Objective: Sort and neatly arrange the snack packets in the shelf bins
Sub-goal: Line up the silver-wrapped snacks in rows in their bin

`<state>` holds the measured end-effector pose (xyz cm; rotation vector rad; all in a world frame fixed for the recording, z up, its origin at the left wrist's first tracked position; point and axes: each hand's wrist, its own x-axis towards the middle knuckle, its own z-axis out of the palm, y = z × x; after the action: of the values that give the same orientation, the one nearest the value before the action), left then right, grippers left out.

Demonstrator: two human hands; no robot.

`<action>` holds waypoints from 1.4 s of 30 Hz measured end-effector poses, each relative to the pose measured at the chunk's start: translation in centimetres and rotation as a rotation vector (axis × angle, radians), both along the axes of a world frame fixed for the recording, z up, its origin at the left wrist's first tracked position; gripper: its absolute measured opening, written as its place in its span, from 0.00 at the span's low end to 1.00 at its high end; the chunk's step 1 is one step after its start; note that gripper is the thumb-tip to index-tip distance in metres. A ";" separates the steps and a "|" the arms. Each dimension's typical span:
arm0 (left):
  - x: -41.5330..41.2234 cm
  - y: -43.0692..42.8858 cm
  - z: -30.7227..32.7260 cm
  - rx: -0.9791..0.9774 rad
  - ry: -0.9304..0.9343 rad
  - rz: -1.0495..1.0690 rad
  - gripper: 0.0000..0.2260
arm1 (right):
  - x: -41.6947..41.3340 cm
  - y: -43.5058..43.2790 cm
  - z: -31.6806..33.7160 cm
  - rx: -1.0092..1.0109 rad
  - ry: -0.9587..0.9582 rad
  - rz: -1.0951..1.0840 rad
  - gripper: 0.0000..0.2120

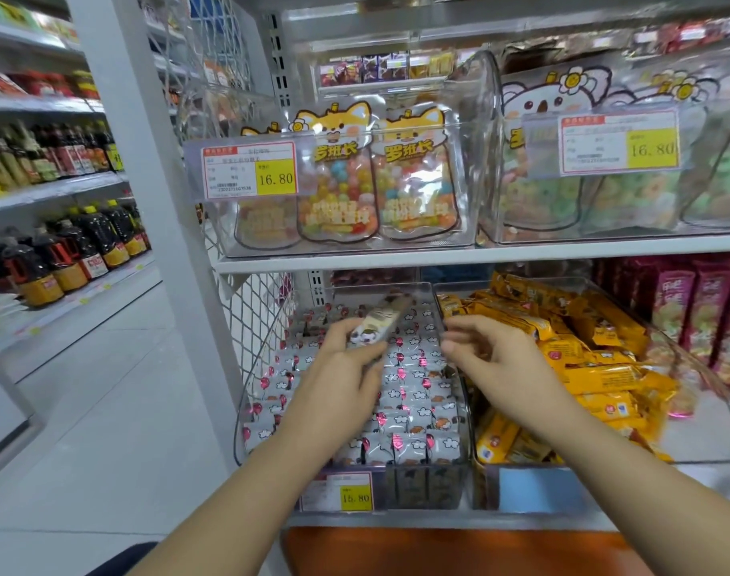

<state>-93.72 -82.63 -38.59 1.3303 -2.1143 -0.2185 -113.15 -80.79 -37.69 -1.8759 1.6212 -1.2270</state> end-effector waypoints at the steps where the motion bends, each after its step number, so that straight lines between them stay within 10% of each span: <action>1: -0.1 0.4 0.0 -0.002 -0.004 -0.042 0.15 | 0.1 -0.1 -0.1 0.044 -0.092 -0.001 0.20; 7: 0.0 2.3 -0.4 0.017 -0.023 -0.316 0.13 | -0.1 -0.4 -0.3 0.246 -0.606 0.067 0.38; 12: 0.3 2.4 -1.1 0.013 0.015 -0.291 0.07 | -0.6 0.6 0.5 0.089 -0.453 0.062 0.18; 23: -3.0 2.2 -0.9 0.099 -0.443 -0.202 0.15 | -1.3 3.7 1.7 -0.155 -0.209 0.043 0.17; 42: -3.6 3.2 -2.8 -0.016 -0.138 -0.105 0.05 | -2.9 4.0 1.8 -0.171 -0.161 0.027 0.16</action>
<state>-97.34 -79.47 -41.36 1.2588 -2.2987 -0.1569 -116.09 -76.80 -35.93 -1.8369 1.4427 -1.5055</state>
